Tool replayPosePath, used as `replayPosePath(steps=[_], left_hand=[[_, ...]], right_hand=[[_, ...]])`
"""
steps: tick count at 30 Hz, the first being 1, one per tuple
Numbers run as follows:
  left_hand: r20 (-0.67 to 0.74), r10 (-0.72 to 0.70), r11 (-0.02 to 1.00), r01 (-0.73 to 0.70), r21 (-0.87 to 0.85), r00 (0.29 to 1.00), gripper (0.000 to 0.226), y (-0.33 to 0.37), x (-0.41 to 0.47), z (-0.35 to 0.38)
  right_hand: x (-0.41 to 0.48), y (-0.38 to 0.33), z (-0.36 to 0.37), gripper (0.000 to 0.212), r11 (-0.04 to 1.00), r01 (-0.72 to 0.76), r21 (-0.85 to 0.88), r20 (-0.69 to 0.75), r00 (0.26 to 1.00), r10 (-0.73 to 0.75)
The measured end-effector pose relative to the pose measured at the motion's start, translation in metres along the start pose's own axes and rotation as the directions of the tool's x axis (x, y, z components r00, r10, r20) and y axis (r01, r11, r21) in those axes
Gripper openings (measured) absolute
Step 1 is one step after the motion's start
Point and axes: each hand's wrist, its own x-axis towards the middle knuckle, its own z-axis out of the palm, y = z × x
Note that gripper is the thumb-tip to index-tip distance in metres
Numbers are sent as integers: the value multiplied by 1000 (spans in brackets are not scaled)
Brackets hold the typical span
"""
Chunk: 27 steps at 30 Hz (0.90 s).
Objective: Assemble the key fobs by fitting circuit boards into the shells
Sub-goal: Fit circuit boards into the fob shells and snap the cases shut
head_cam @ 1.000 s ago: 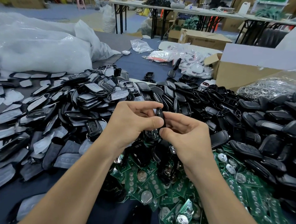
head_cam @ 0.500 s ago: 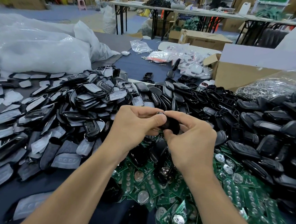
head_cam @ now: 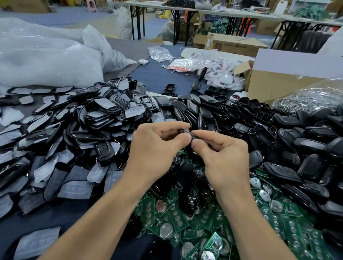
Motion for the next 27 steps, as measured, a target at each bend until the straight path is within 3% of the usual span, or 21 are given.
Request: replayPosePath(steps=[5,10,13,16,19,23,27], left_hand=[[-25,13,1000,-14,-19,1000,26,2,-1,-2],[-42,196,959,-182,217,980,33,4,-9,5],[-36,44,999,-44,9,998,29,7,-5,6],[38,-108,981,113,-155,993,17,11,-6,11],[14,-185,952,183,-246,983,37,14,-10,17],[-81,-257,921,218,-324,963,39,15,-13,22],[-78,-276,909,234,-344,958,42,14,-12,22]], right_hand=[[0,-1,-2,24,999,-18,37,32,999,16],[1,-5,-5,40,988,34,-148,76,997,-23],[-1,-8,-6,30,988,-109,113,77,992,101],[-4,-10,-2,21,904,-263,338,161,962,220],[-7,-12,5,16,861,-308,404,197,949,247],[-10,-11,9,16,862,-325,388,204,943,263],[-12,-9,11,16,843,-346,411,195,937,290]])
